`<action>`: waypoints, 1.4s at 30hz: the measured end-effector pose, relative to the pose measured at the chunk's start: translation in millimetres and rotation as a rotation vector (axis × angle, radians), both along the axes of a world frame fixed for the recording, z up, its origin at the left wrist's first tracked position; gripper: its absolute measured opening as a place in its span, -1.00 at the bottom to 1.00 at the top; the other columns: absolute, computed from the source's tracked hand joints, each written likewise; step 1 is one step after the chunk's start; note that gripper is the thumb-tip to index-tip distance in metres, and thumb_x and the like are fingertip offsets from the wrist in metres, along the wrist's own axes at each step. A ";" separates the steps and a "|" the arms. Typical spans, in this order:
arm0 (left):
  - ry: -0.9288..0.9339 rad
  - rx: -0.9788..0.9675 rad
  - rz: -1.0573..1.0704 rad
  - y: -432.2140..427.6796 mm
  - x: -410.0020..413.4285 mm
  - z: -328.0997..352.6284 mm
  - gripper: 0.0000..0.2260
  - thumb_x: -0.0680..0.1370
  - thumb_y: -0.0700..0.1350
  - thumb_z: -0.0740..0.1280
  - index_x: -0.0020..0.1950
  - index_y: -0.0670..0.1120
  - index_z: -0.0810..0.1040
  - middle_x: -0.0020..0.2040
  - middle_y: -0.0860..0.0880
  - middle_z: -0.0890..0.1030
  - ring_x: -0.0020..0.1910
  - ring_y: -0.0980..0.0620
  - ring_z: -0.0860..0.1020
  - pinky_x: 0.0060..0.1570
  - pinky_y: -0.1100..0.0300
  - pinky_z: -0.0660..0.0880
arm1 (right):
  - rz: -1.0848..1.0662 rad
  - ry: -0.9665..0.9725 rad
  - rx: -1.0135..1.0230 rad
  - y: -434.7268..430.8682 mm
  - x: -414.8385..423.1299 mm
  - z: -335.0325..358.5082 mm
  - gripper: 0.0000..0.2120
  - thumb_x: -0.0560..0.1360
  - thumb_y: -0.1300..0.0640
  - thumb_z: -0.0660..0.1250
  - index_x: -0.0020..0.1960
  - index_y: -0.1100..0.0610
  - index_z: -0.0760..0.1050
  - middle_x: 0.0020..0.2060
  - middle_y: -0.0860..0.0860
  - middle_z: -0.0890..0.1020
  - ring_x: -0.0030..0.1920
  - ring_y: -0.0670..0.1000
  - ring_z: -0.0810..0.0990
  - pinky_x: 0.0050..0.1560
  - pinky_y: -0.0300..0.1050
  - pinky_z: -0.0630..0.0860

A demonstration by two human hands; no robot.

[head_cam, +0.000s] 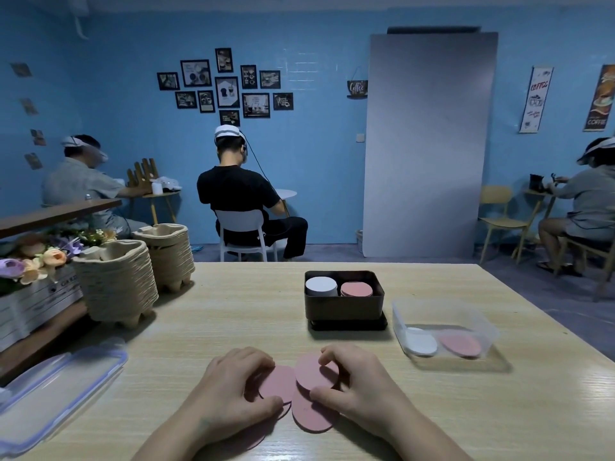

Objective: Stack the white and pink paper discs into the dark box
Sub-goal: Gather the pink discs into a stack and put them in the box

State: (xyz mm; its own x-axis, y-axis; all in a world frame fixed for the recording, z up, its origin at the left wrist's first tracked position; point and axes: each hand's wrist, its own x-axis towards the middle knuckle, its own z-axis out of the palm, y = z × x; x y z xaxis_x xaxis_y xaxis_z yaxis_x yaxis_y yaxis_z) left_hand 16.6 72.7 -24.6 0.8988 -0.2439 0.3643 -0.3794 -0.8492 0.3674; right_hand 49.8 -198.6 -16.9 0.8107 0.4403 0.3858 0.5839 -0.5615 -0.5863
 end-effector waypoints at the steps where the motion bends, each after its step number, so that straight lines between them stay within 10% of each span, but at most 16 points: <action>1: -0.006 -0.019 0.007 0.0 -0.7 0.0 -0.57 0.35 0.36 0.40 0.14 0.22 0.52 0.09 0.35 0.53 0.16 0.30 0.46 0.25 0.13 0.39 | -0.007 0.005 0.000 -0.5 -0.2 -0.1 -0.57 0.33 -0.28 0.49 0.06 -0.08 0.51 0.09 -0.15 0.59 0.08 -0.10 0.55 0.11 -0.18 0.50; 30: 0.019 -0.187 -0.138 -29.4 3.9 3.1 -0.26 0.35 0.48 0.46 0.44 0.16 0.49 0.20 0.28 0.56 0.21 0.28 0.52 0.22 0.27 0.52 | 0.144 0.005 0.110 -0.5 0.8 -4.1 -0.61 0.37 -0.15 0.57 0.13 -0.09 0.59 0.34 -0.12 0.54 0.30 -0.25 0.49 0.21 -0.19 0.58; 37: -0.005 -0.179 -0.111 -28.6 1.5 4.8 -0.62 0.42 0.25 0.45 0.23 0.38 0.51 0.07 0.23 0.64 0.12 0.27 0.55 0.08 0.43 0.45 | 0.152 0.056 0.216 -2.1 -3.1 -0.6 -0.75 0.40 -0.02 0.61 -0.01 -0.04 0.60 0.27 -0.06 0.57 0.26 -0.20 0.54 0.07 -0.32 0.59; 42: -0.026 -0.087 -0.130 -29.0 4.8 2.2 -0.58 0.48 0.25 0.44 0.31 0.22 0.55 0.08 0.29 0.64 0.05 0.24 0.55 0.07 0.14 0.51 | 0.139 -0.012 0.091 0.0 1.9 -4.9 -0.69 0.38 -0.18 0.56 -0.01 -0.09 0.55 0.32 -0.07 0.57 0.40 -0.29 0.42 0.23 -0.16 0.56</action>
